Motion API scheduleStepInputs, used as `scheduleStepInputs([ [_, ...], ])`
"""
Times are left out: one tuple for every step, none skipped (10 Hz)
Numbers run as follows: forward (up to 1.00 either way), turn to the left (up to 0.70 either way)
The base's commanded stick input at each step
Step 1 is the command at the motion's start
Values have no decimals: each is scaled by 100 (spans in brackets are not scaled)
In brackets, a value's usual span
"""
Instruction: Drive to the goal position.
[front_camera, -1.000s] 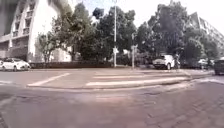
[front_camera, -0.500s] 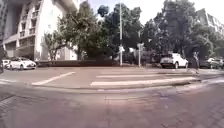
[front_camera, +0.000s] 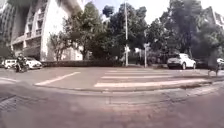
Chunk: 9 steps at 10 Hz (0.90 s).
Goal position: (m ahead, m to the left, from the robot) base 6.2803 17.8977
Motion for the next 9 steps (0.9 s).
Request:
scheduleStepInputs([
  [45,0],
  [45,0],
  [45,0],
  [45,3],
  [45,8],
  [45,22],
  [45,27],
  [45,27],
  [45,27],
])
